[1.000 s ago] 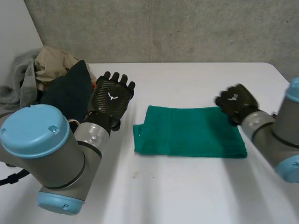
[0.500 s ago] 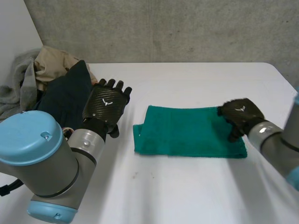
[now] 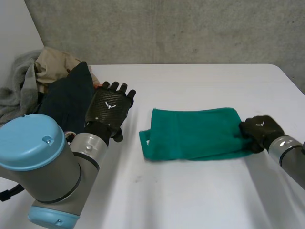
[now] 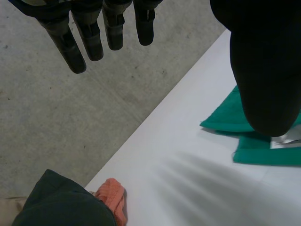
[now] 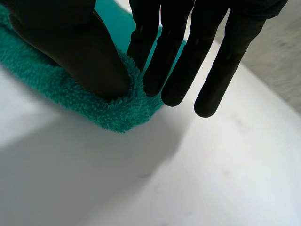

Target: Fold the laundry.

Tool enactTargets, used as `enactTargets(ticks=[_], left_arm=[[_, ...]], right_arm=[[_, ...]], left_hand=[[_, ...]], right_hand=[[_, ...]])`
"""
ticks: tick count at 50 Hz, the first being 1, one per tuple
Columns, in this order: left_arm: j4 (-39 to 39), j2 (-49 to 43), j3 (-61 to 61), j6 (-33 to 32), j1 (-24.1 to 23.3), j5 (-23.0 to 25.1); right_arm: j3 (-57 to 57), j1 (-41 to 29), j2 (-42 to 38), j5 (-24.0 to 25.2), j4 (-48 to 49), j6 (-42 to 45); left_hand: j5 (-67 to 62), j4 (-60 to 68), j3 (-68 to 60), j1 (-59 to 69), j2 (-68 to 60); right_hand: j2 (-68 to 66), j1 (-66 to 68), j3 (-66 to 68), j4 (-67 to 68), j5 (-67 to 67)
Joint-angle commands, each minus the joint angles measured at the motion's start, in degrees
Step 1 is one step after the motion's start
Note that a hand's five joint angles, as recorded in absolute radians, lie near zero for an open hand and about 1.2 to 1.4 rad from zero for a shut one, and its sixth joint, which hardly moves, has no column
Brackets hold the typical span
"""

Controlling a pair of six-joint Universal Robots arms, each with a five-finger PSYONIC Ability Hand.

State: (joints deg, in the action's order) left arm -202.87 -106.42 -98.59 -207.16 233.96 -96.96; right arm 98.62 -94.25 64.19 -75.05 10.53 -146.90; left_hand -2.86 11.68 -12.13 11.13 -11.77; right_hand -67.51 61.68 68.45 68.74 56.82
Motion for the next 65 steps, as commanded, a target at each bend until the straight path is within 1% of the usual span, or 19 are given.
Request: enactTargets(ticks=[1, 6, 10, 14, 17, 19, 21, 22, 23, 25, 29, 30, 33, 37, 40, 45, 53, 56, 65], left_arm=[[0.01, 0.69, -0.02, 0.01, 0.09, -0.08], [0.01, 1.30, -0.02, 0.01, 0.18, -0.25], [0.10, 1.57, -0.02, 0.01, 0.35, -0.43], [-0.07, 1.66, 0.06, 0.01, 0.44, -0.69], [-0.16, 1.66, 0.41, 0.01, 0.44, -0.78], [-0.16, 1.66, 1.03, 0.01, 0.53, -0.78], [-0.34, 1.57, 1.56, 0.01, 0.62, -0.78], [-0.51, 1.31, 2.25, 0.01, 0.62, -0.78], [-0.51, 1.04, 2.78, 0.09, 0.53, -0.78], [-0.51, 0.87, 4.01, 0.18, 0.36, -0.78], [-0.51, -1.41, 8.14, 1.67, -0.35, -0.78], [-0.51, -2.90, 10.06, 2.55, -1.13, -0.78], [-0.17, -6.50, 15.24, 5.61, -3.50, -0.78], [0.97, -12.64, 21.49, 10.36, -6.58, -0.60], [3.69, -16.17, 24.93, 12.92, -8.69, -0.43], [11.68, -23.99, 31.78, 16.96, -10.89, -0.43], [19.78, -28.92, 35.13, 16.79, -10.55, -1.48], [21.19, -29.54, 35.22, 16.01, -10.37, -2.97], [26.99, -31.83, 35.83, 6.16, -8.96, -6.14]], right_arm=[[-4.30, -5.14, 2.43, -2.55, 0.98, 6.53], [-8.35, -17.44, 1.46, -1.85, 1.60, 13.30], [-11.94, -28.06, -3.00, -0.19, 1.86, 17.25], [-13.18, -33.88, -7.48, 3.93, 1.60, 19.19], [-13.54, -35.04, -9.78, 5.00, 1.95, 19.90], [-14.15, -34.86, -10.23, 4.83, 2.04, 19.29], [-14.33, -34.86, -9.70, 4.13, 2.39, 18.24], [-14.24, -34.95, -8.66, 3.26, 3.35, 16.14], [-13.98, -34.95, -7.78, 2.64, 3.97, 14.38], [-13.80, -34.25, -5.32, 1.84, 4.85, 9.90], [-11.96, -27.67, 3.12, 0.61, 5.64, -7.14], [-11.52, -24.52, 5.66, 0.35, 5.64, -15.87], [-11.60, -20.47, 8.22, 0.00, 2.94, -27.24], [-12.74, -16.86, 7.97, 0.00, -3.91, -33.00], [-14.50, -15.79, 5.60, 0.00, -7.35, -32.84], [-20.81, -15.88, -3.52, 0.78, -12.89, -31.87], [-27.33, -15.97, -13.38, 2.81, -18.17, -29.06], [-28.04, -15.97, -14.79, 2.72, -18.26, -27.22], [-30.06, -17.28, -18.05, 1.23, -18.26, -17.90]], left_hand=[[2.65, -1.47, 1.91, -0.92, 1.55], [2.65, -1.47, 1.91, -0.92, 1.55], [2.65, -1.47, 1.91, -0.92, 1.55], [2.65, -1.47, 1.91, -0.92, 1.55], [2.65, -1.47, 1.91, -0.92, 1.55], [2.81, -1.63, 2.08, -1.09, 1.72], [2.81, -1.64, 2.08, -1.09, 1.72], [2.81, -1.64, 2.08, -1.09, 1.72], [2.81, -1.64, 2.08, -1.09, 1.72], [2.81, -1.64, 2.08, -1.09, 1.72], [2.31, -1.13, 1.58, -0.58, 1.22], [2.14, -0.96, 1.41, -0.42, 1.05], [1.64, -0.46, 0.90, 0.09, 0.55], [0.97, 0.21, 0.23, 0.76, -0.12], [0.96, 0.21, 0.23, 0.76, -0.13], [0.80, 0.38, 0.06, 0.93, -0.30], [0.29, 0.89, -0.44, 1.43, -0.80], [0.12, 1.06, -0.61, 1.60, -0.97], [0.29, 0.89, -0.44, 1.44, -0.80]], right_hand=[[-12.49, 18.32, 11.55, 11.26, 13.18], [-12.49, 18.32, 11.55, 11.26, 13.18], [-12.49, 18.32, 11.55, 11.26, 13.18], [-12.49, 18.32, 11.55, 11.26, 13.18], [-12.49, 18.32, 11.55, 11.26, 13.18], [-12.49, 18.32, 11.55, 11.26, 13.18], [14.89, -9.05, -15.82, -16.12, -14.19], [39.52, -33.68, -40.45, -40.75, -38.82], [45.43, -39.59, -46.36, -46.66, -44.73], [48.17, -42.33, -49.10, -49.40, -47.47], [53.55, -47.72, -54.49, -54.79, -52.86], [53.89, -48.06, -54.83, -55.12, -53.20], [53.90, -48.06, -54.83, -55.13, -53.20], [53.90, -48.06, -54.83, -55.13, -53.20], [53.73, -47.89, -54.66, -54.96, -53.03], [52.38, -46.55, -53.32, -53.62, -51.69], [51.71, -45.88, -52.65, -52.94, -51.02], [51.38, -45.54, -52.31, -52.61, -50.68], [51.54, -45.70, -52.47, -52.77, -50.85]])
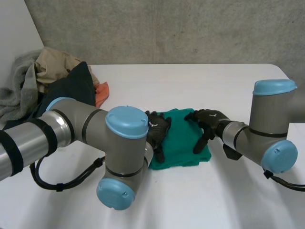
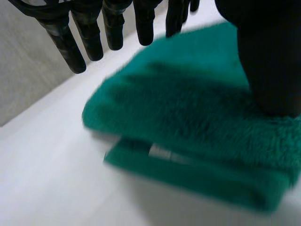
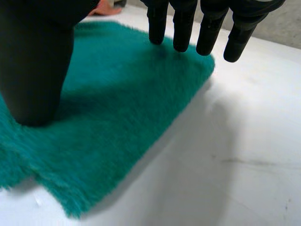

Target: Fold the laundry.

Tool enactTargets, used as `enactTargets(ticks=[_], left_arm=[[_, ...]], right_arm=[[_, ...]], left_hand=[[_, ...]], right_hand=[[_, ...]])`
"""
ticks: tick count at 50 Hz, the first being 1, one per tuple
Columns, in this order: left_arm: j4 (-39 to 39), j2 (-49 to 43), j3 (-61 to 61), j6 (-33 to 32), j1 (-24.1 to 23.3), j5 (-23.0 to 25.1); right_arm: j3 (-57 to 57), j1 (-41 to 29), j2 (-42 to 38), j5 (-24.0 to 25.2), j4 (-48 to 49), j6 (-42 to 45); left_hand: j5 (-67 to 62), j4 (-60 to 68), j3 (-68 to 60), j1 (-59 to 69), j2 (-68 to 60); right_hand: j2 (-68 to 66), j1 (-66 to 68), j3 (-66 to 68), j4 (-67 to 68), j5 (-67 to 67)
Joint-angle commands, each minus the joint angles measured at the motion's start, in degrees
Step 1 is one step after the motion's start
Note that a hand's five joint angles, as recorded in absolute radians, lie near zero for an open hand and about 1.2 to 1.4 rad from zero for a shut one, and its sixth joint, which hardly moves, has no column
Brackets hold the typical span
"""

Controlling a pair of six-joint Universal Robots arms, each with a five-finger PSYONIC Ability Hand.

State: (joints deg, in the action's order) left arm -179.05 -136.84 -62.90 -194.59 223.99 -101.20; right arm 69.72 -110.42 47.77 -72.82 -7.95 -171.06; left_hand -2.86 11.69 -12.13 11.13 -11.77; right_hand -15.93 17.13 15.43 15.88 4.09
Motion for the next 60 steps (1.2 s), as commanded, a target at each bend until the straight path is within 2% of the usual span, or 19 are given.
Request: enactTargets(ticks=[1, 6, 9, 15, 18, 21, 29, 37, 50, 54, 56, 58, 60], left_arm=[[3.18, -1.41, 0.23, -6.50, 1.01, -1.89], [3.09, -0.80, 0.94, -6.41, 0.93, -1.54], [3.00, 1.30, 1.46, -6.24, 0.84, -1.45], [2.56, 8.24, 0.33, -5.88, 1.19, -1.02], [2.56, 10.09, -1.16, -5.97, 1.28, -0.93], [2.39, 13.95, -4.06, -5.88, 2.33, -0.40], [-0.42, 19.76, -11.71, -3.87, 2.77, 5.48], [-1.04, 20.21, -13.56, -3.34, 2.68, 5.58], [-1.04, 20.21, -14.18, -1.05, 3.65, 5.84], [-1.04, 20.29, -14.62, -0.79, 4.00, 5.84], [-1.04, 20.29, -14.62, -0.70, 3.92, 5.84], [-1.04, 20.29, -14.62, -0.70, 3.92, 5.84], [-1.04, 20.29, -14.62, -0.70, 3.92, 5.84]], right_arm=[[-1.25, -1.20, -1.54, -1.09, 0.21, 6.79], [-0.90, -2.16, 1.09, -1.71, 0.13, 7.50], [0.94, -1.64, 5.39, -3.20, 0.91, 6.27], [8.57, -0.85, 12.24, -10.75, 7.05, -3.73], [12.96, 1.08, 13.39, -11.64, 8.21, -6.90], [16.23, 2.14, 13.66, -10.86, 8.39, -8.15], [23.44, 1.79, 13.75, -6.72, 13.11, -9.37], [22.13, -0.40, 10.59, -6.37, 17.53, -14.12], [17.47, -4.53, 4.26, -7.07, 17.35, -14.65], [17.12, -4.62, 4.08, -7.16, 17.44, -14.92], [16.85, -4.62, 4.08, -7.16, 17.61, -14.92], [16.59, -4.54, 4.08, -7.33, 17.96, -15.18], [16.15, -4.10, 4.08, -8.65, 19.02, -16.40]], left_hand=[[0.29, 0.88, -0.44, 1.44, -0.80], [0.63, 0.54, -0.11, 1.10, -0.46], [0.80, 0.37, 0.06, 0.93, -0.30], [1.47, -0.30, 0.73, 0.26, 0.38], [1.64, -0.47, 0.90, 0.09, 0.54], [1.81, -0.64, 1.07, -0.08, 0.71], [1.64, -0.47, 0.90, 0.09, 0.55], [1.64, -0.47, 0.90, 0.09, 0.55], [1.30, -0.13, 0.57, 0.43, 0.21], [1.30, -0.13, 0.57, 0.43, 0.21], [1.30, -0.13, 0.57, 0.43, 0.21], [1.30, -0.13, 0.57, 0.43, 0.21], [1.30, -0.13, 0.57, 0.43, 0.21]], right_hand=[[-0.05, -1.16, 0.54, 0.10, 1.88], [-0.21, -1.00, 0.71, 0.26, 2.05], [-0.05, -1.16, 0.54, 0.10, 1.88], [0.12, -1.33, 0.37, -0.07, 1.71], [0.29, -1.50, 0.20, -0.24, 1.54], [0.29, -1.50, 0.20, -0.24, 1.54], [-0.21, -1.00, 0.71, 0.26, 2.05], [-0.72, -0.49, 1.21, 0.77, 2.55], [-3.40, 2.19, 3.90, 3.45, 5.23], [-17.83, 16.62, 18.33, 17.88, 19.66], [-36.13, 34.93, 36.63, 36.18, 37.97], [-60.30, 59.09, 60.79, 60.35, 62.13], [-64.07, 62.87, 64.57, 64.12, 65.91]])
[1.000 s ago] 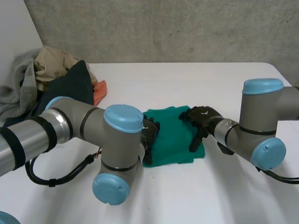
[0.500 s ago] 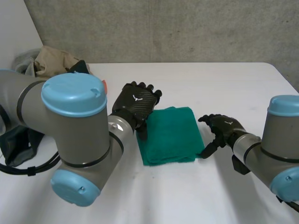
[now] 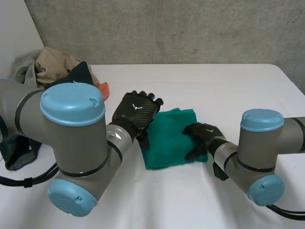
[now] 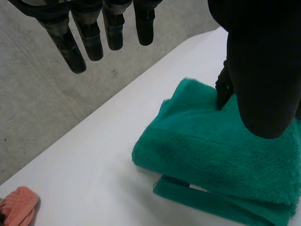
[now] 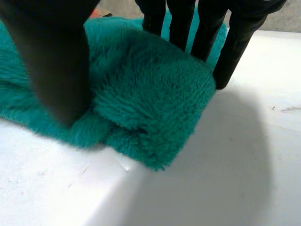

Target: Fold the laundry.

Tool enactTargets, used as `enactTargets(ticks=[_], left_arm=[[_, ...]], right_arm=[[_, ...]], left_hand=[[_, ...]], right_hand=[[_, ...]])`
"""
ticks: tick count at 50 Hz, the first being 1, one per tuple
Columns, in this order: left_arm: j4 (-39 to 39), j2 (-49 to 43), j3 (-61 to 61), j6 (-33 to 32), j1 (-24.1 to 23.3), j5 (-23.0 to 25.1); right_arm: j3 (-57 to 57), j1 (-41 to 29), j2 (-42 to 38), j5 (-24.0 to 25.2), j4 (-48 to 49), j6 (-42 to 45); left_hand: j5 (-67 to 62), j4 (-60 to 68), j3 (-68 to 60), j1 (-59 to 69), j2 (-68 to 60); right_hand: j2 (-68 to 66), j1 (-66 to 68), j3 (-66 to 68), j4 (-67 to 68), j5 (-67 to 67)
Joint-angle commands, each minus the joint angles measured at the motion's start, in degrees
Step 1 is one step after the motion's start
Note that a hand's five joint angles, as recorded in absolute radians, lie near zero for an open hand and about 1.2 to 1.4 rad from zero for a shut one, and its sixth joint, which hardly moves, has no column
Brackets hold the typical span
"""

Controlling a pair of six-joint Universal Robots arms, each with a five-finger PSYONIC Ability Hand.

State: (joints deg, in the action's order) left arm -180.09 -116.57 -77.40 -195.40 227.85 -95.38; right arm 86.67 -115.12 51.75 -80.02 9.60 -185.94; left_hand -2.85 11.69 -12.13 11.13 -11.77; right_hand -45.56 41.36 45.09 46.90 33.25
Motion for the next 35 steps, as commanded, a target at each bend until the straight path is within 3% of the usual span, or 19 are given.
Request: enactTargets(ticks=[1, 9, 18, 35], left_arm=[[0.00, 0.12, -0.12, 0.11, 0.05, 0.02], [-0.18, 0.29, 0.06, 0.11, 0.05, 0.02], [-0.27, 0.12, 1.11, 0.11, 0.31, 0.02], [-1.50, -2.34, 3.48, -0.15, -0.22, 0.02]], right_arm=[[-0.98, 0.60, 0.10, -2.24, 1.82, -2.14], [-7.73, 1.48, -2.09, -8.39, 2.97, -3.82], [-23.38, 10.96, -10.17, -8.57, 1.83, -2.59], [-82.70, 29.07, -41.81, -5.86, -20.05, 11.20]], left_hand=[[1.29, -0.13, 0.57, 0.43, 0.21], [1.29, -0.13, 0.57, 0.43, 0.21], [1.29, -0.13, 0.57, 0.43, 0.21], [1.29, -0.13, 0.57, 0.43, 0.21]], right_hand=[[-34.44, 38.64, 34.91, 33.10, 36.75], [-34.44, 38.64, 34.91, 33.10, 36.75], [-34.44, 38.64, 34.91, 33.10, 36.75], [-34.44, 38.64, 34.91, 33.10, 36.75]])
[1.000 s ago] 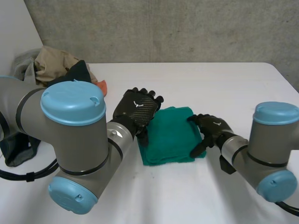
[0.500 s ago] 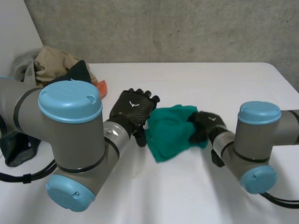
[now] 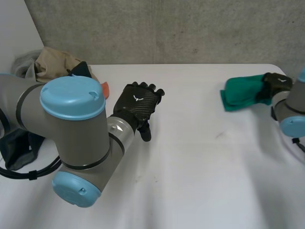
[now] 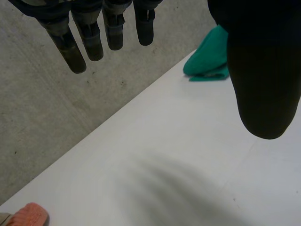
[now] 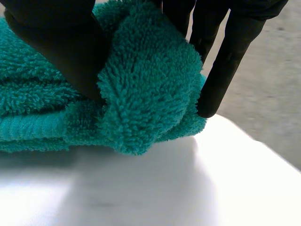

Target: Fold the laundry.

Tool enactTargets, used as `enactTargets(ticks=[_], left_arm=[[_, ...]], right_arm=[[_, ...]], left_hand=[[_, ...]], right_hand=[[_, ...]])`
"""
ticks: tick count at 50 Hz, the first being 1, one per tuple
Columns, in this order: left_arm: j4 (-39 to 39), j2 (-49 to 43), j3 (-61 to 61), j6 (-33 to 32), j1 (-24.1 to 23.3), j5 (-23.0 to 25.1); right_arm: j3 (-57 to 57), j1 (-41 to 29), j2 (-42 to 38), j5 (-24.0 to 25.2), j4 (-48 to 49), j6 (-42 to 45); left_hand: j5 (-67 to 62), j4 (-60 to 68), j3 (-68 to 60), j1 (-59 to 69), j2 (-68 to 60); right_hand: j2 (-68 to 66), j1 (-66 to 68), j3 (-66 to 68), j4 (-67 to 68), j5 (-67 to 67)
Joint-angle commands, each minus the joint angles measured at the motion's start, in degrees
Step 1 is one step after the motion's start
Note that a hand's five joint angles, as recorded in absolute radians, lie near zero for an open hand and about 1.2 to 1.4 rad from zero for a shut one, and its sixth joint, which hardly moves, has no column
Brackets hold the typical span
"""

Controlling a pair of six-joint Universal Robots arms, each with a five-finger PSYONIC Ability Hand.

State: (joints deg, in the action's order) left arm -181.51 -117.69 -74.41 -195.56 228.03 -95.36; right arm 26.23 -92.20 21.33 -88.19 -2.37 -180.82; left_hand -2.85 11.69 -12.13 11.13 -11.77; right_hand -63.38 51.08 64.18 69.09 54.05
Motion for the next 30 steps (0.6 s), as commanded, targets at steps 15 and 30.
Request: enactTargets(ticks=[15, 30], left_arm=[[-0.07, -2.90, 0.67, -0.08, -0.40, 0.52], [0.02, -2.11, 0.32, 0.18, -0.04, 0.97]], right_arm=[[-22.80, 9.93, -11.57, 3.39, -6.07, 13.97], [-22.10, 9.58, -10.53, -6.73, -2.72, 25.87]], left_hand=[[1.29, -0.13, 0.57, 0.43, 0.21], [1.29, -0.13, 0.57, 0.43, 0.21]], right_hand=[[53.38, -41.08, -54.18, -59.09, -54.05], [53.38, -41.08, -54.18, -59.09, -54.05]])
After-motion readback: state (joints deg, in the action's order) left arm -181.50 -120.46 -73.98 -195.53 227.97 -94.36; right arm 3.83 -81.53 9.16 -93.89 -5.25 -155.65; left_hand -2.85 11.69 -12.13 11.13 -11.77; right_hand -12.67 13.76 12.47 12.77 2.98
